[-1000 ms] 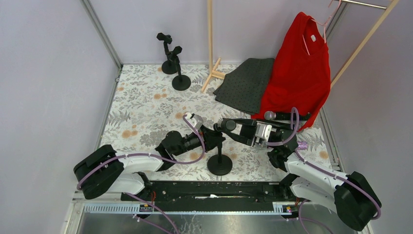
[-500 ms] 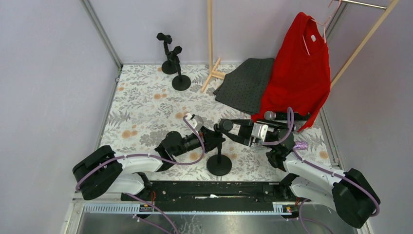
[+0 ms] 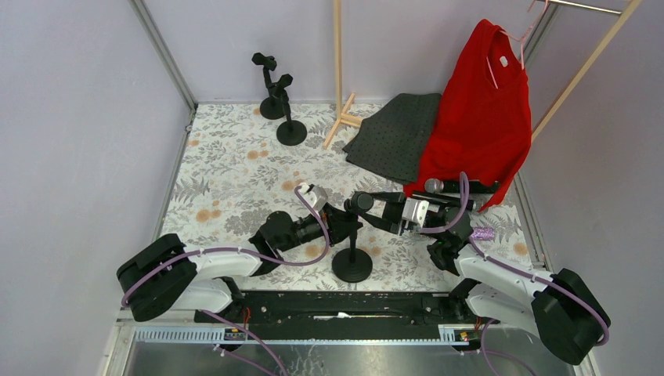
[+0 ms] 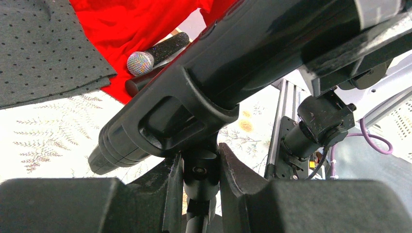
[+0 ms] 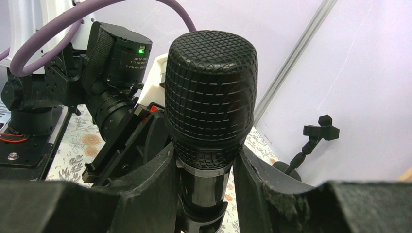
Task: Attach the microphones to the stand
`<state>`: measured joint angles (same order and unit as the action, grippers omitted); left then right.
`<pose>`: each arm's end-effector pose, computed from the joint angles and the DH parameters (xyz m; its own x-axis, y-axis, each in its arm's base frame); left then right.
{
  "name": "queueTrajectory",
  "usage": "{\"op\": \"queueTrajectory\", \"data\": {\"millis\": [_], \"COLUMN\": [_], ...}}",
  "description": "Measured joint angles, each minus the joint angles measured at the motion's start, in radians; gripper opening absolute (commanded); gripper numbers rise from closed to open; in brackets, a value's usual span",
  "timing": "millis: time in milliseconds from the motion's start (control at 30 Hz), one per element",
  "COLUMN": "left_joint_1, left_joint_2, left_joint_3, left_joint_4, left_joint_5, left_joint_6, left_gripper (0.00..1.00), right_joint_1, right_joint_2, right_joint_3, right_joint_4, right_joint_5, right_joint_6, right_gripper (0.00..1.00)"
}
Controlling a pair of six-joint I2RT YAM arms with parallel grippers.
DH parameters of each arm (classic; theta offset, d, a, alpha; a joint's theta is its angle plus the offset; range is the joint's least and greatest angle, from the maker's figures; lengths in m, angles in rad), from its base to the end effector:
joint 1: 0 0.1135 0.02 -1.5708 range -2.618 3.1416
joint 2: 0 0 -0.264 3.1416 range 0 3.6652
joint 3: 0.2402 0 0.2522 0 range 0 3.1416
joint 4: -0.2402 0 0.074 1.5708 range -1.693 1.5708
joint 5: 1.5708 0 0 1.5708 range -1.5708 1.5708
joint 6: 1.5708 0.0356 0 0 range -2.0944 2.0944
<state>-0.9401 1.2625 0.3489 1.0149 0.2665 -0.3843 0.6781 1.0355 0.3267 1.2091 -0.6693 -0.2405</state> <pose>0.1368 -0.2033 0.2187 -0.2947 -0.2097 -0.9323 0.8879 0.3006 -0.3483 0.1417 0.1425 0.2756 0.5810 0.2281 -0.7813 -0.8006 0.3332 -0.4980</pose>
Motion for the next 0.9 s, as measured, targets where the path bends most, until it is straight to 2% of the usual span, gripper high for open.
{"op": "queueTrajectory", "data": {"millis": [333,467,600,733,900], "left_joint_1": [-0.011,-0.019,-0.023,-0.024,-0.033], "left_joint_2": [-0.013,-0.013,-0.013,-0.017,-0.029], "left_joint_3": [-0.016,-0.016,-0.016,-0.018,-0.019], "left_joint_4": [0.01,0.011,0.012,0.026,0.059], "left_joint_5": [-0.001,0.003,0.01,0.015,0.021], "left_joint_6": [0.012,0.023,0.03,0.029,0.029], "left_gripper": [0.0,0.0,0.0,0.0,0.0], "right_joint_1": [0.002,0.002,0.002,-0.002,-0.005], "right_joint_2": [-0.032,-0.072,-0.108,-0.12,-0.129], "right_joint_3": [0.0,0.013,0.029,0.064,0.091], "right_joint_4": [-0.054,-0.128,-0.195,-0.252,-0.25], "right_joint_5": [-0.01,-0.024,-0.036,-0.059,-0.093], "right_joint_6": [-0.004,-0.01,-0.01,-0.001,0.036], "right_gripper": [0.0,0.13,0.18,0.36,0.49]}}
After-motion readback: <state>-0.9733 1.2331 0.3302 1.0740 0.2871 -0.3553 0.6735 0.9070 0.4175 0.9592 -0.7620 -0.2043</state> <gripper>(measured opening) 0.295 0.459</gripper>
